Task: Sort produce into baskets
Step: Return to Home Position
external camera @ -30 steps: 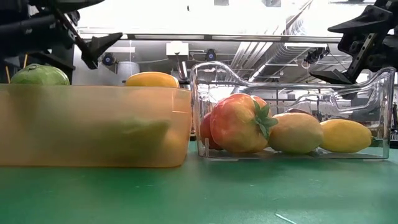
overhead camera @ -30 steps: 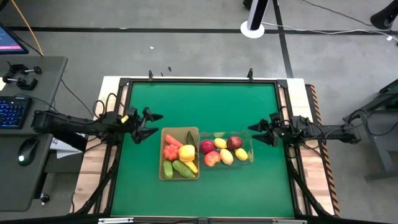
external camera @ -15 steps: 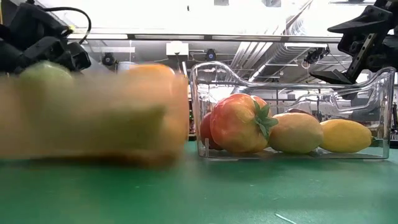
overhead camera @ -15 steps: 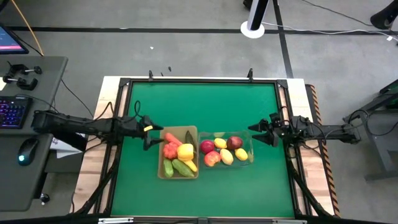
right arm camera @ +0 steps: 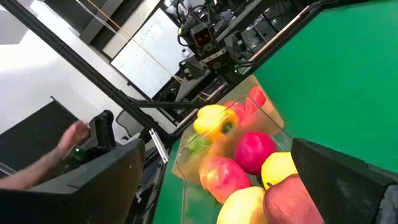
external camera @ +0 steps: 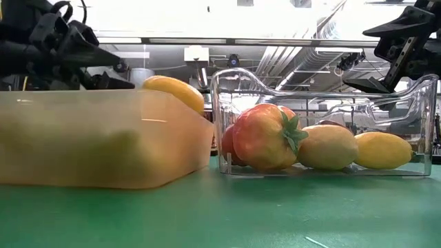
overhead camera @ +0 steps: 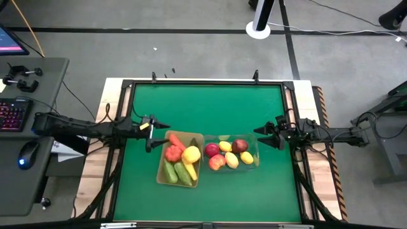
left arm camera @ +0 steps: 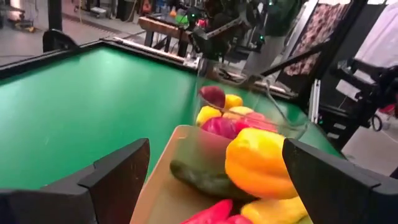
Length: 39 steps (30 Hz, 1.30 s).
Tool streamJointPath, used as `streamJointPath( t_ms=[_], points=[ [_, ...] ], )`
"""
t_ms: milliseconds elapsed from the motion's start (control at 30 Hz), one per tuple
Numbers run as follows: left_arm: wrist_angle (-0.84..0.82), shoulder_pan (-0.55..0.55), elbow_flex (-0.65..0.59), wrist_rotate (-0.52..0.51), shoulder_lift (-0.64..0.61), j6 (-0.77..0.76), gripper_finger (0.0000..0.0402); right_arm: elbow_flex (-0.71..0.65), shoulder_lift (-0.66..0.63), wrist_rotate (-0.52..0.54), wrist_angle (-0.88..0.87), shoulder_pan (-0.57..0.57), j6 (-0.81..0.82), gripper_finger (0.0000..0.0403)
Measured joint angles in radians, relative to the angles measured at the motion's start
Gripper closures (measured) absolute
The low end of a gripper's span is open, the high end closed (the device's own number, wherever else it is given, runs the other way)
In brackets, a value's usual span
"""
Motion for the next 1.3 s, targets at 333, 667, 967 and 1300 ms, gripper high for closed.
streamJointPath(
  t_ms=[333,667,967,1300],
  points=[
    [-0.055,-0.024,0.000,-0.016,-0.023,-0.011,0.0046,0.000,0.000,0.000,0.000,0.000,0.000,0.0006],
    [-0.294,-0.083,0.000,-0.010,-0.447,-0.011,0.0046,0.000,0.000,0.000,0.000,0.000,0.000,0.0006],
    [-0.326,-0.075,-0.002,-0.005,-0.582,-0.011,0.0046,0.000,0.000,0.000,0.000,0.000,0.000,0.0006],
    [-0.345,-0.013,-0.002,-0.024,-0.606,0.000,0.0046,0.000,0.002,0.000,0.000,0.000,0.000,0.0006]
  ],
)
